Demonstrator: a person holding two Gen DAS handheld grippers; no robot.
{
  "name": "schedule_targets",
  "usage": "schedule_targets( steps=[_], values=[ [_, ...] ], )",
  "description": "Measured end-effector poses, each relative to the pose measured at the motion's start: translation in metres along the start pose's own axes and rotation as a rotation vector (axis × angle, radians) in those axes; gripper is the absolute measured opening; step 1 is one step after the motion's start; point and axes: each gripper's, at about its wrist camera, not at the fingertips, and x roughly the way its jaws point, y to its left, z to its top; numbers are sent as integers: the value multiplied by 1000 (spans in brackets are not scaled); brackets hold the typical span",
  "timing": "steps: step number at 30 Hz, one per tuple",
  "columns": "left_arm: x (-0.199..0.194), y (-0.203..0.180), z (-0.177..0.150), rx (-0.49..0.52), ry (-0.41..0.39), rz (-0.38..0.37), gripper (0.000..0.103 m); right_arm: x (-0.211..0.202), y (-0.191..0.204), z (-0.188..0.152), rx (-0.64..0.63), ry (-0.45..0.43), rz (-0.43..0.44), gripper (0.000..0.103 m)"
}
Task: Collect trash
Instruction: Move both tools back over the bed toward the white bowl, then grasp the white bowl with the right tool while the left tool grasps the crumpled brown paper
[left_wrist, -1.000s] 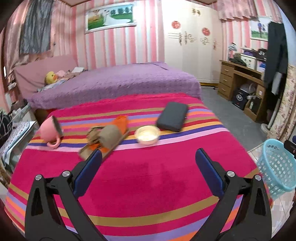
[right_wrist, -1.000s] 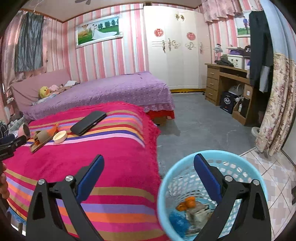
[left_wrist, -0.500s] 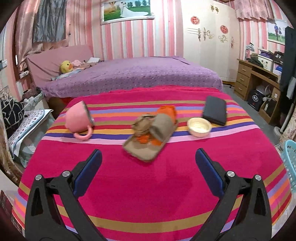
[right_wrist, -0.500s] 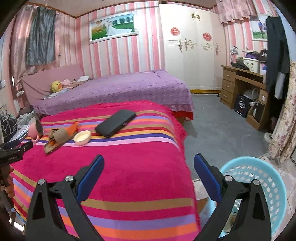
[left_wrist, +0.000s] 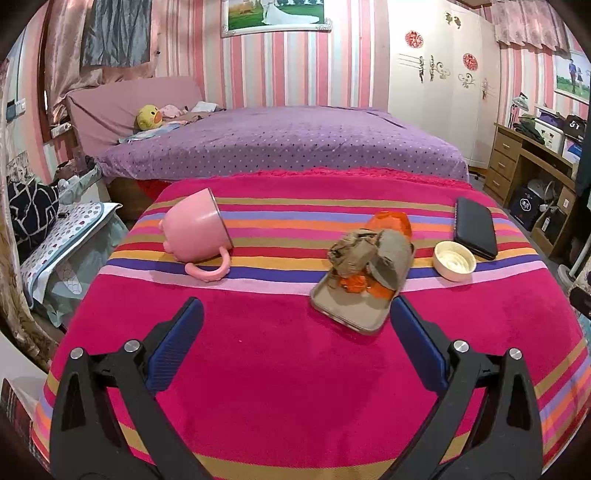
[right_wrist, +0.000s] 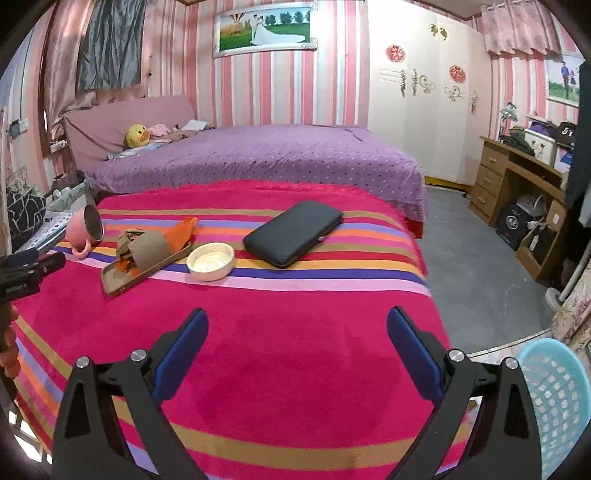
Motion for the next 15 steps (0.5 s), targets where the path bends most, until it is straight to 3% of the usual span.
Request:
schedule_targets(
  steps=[15],
  values=[
    [32,36,6,-9,37,18,97,77,69,22,-118,84,41,95]
  ],
)
